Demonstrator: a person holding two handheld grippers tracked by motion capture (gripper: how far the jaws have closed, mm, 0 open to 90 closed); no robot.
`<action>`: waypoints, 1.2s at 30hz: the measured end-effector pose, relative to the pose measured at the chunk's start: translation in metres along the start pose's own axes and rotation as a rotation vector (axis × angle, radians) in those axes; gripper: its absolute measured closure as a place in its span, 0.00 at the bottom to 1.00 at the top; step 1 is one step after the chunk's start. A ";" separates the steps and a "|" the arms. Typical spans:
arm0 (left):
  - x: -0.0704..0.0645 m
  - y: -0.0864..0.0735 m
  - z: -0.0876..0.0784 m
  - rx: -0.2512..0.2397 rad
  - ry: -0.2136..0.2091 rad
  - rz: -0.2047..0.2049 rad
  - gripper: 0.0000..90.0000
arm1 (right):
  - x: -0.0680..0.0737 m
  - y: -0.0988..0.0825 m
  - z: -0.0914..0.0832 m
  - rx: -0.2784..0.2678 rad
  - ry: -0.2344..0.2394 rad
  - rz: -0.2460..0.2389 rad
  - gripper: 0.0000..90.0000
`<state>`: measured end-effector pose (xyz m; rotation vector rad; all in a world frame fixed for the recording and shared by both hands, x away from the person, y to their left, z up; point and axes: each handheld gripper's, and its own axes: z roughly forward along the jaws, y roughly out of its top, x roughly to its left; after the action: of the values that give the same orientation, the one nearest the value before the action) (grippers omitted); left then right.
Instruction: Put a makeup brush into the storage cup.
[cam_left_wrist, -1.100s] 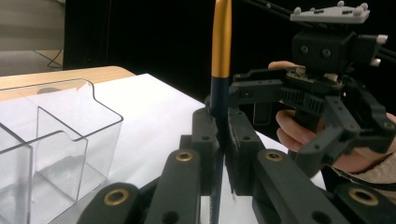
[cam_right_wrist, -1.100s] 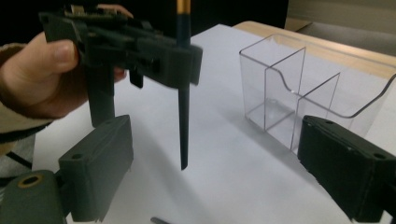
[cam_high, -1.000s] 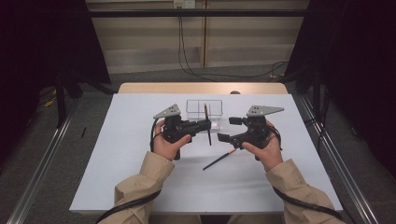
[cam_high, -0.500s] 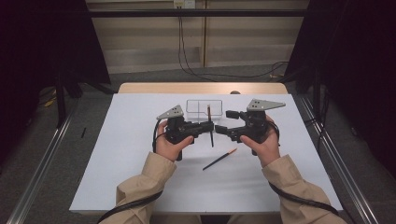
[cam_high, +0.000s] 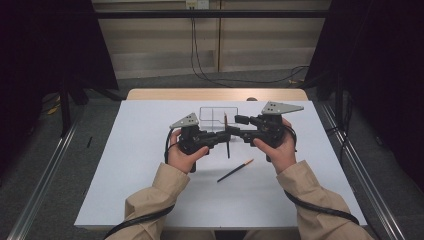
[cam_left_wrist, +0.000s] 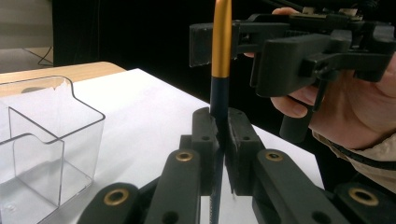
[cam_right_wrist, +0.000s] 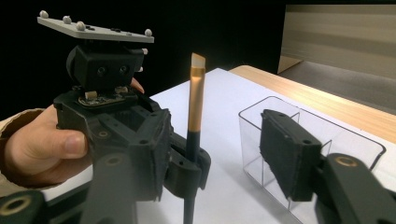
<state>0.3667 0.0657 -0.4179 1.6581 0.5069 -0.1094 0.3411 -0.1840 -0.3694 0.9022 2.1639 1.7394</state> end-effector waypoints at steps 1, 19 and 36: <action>0.000 0.000 0.000 -0.001 -0.001 -0.001 0.93 | 0.000 0.000 0.001 0.001 0.003 -0.001 0.52; -0.003 0.002 0.007 0.004 -0.014 0.016 0.93 | 0.004 -0.001 0.003 -0.022 -0.002 -0.011 0.81; -0.004 0.004 0.005 0.004 0.001 0.045 0.93 | 0.006 -0.004 0.009 -0.002 0.026 -0.004 0.93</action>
<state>0.3661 0.0592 -0.4136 1.6725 0.4700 -0.0762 0.3400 -0.1734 -0.3745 0.8790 2.1786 1.7601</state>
